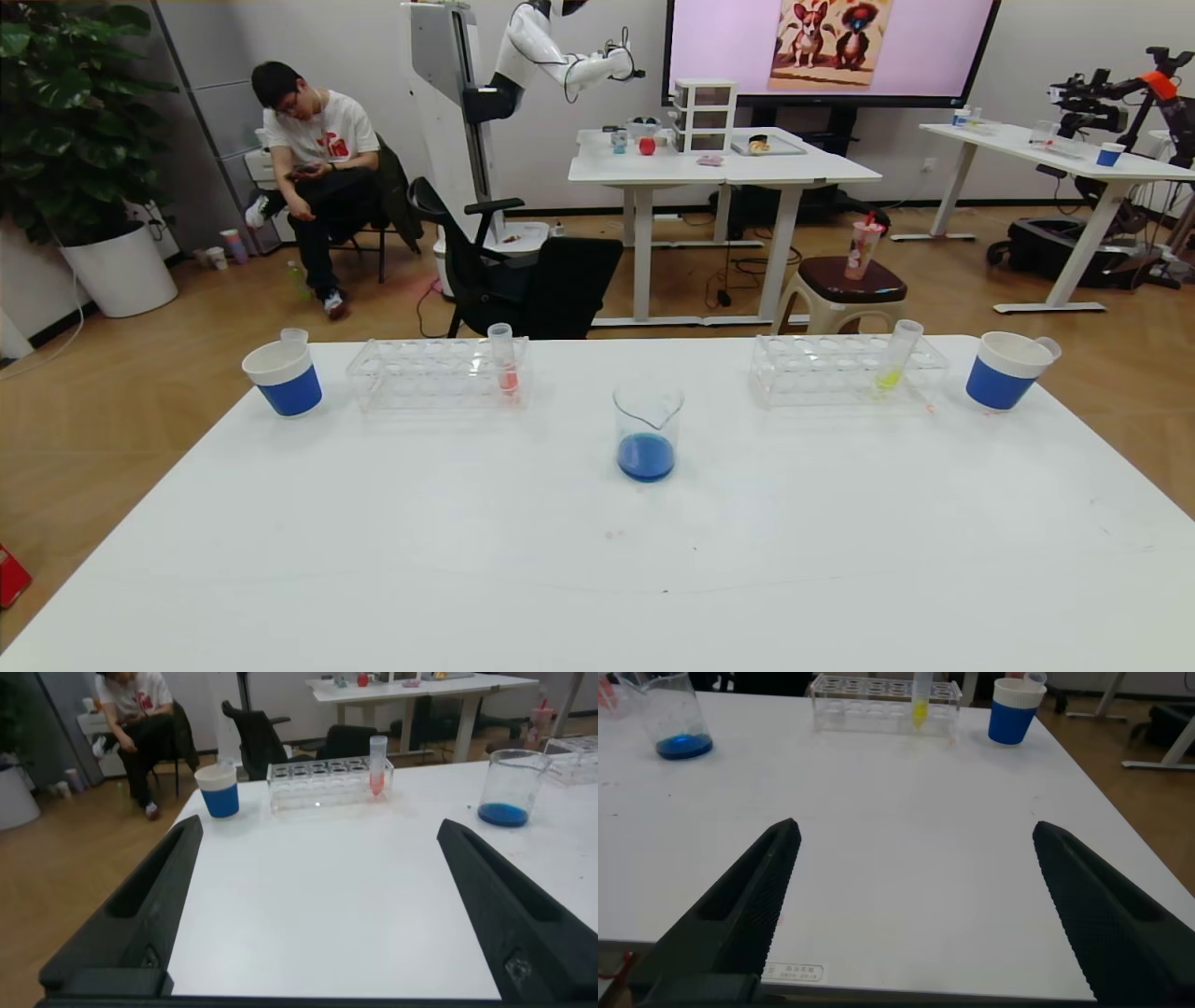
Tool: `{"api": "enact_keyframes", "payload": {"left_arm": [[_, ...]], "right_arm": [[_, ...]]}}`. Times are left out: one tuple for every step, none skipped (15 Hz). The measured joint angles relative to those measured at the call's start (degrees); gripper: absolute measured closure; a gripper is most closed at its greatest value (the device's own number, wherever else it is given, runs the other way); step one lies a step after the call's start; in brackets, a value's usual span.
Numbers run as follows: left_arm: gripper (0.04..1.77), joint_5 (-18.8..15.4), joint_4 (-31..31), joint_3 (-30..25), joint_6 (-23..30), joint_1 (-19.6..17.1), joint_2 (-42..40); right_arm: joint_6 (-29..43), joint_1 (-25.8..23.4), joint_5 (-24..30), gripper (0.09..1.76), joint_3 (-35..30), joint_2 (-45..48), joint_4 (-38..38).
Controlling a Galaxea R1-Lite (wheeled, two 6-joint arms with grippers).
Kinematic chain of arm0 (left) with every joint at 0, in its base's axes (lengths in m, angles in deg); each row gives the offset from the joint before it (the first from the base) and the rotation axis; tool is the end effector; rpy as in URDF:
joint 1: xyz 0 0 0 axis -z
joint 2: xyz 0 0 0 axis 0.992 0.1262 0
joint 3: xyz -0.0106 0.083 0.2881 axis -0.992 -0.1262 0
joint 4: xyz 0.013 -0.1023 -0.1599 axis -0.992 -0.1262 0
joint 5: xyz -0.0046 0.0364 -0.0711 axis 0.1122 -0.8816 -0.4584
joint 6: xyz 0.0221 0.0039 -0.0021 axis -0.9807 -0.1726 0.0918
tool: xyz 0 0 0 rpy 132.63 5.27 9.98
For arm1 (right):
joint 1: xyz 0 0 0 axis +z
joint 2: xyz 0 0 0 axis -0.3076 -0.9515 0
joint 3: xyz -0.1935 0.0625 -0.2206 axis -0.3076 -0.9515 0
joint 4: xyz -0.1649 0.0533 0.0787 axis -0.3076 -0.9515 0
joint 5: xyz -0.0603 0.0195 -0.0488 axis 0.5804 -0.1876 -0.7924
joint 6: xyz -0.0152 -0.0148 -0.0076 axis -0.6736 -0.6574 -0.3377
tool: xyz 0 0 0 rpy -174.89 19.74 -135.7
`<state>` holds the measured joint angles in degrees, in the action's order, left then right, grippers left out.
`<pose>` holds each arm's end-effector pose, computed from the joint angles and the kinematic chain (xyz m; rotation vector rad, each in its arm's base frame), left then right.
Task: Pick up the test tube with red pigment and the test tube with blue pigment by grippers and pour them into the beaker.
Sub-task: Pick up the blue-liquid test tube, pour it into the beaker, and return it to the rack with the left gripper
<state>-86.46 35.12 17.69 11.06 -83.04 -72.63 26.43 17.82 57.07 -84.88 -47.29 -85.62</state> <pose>-0.0391 -0.0012 0.1247 0.0758 -0.1436 -0.0315 -0.0228 0.0003 0.0750 -0.0195 0.0034 0.0104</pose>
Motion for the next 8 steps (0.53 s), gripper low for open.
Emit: {"api": "enact_keyframes", "payload": {"left_arm": [[0.06,0.0,0.7,-3.6,1.1,0.0,-0.5],[0.06,0.5,0.9,-6.9,1.7,0.0,-0.9],[0.06,1.0,0.9,-8.9,2.0,0.0,-1.0],[0.06,1.2,1.3,-9.9,2.1,0.0,-1.2],[0.06,1.2,1.6,-10.4,2.1,0.0,-1.2],[0.06,1.4,1.7,-10.6,2.1,0.0,-1.3],[0.06,1.5,1.8,-10.8,2.3,0.0,-1.3],[0.06,1.5,1.7,-10.9,2.6,0.0,-1.3]], "right_arm": [[0.0,0.0,0.0,0.11,0.0,0.0,0.0],[0.0,0.0,0.0,0.11,0.0,0.0,0.0],[0.0,0.0,0.0,0.11,0.0,0.0,0.0],[0.0,0.0,0.0,0.11,0.0,0.0,0.0],[0.0,0.0,0.0,0.11,0.0,0.0,0.0],[0.0,0.0,0.0,0.11,0.0,0.0,0.0],[0.0,0.0,0.0,0.11,0.0,0.0,0.0],[0.0,0.0,0.0,0.11,0.0,0.0,0.0]]}}
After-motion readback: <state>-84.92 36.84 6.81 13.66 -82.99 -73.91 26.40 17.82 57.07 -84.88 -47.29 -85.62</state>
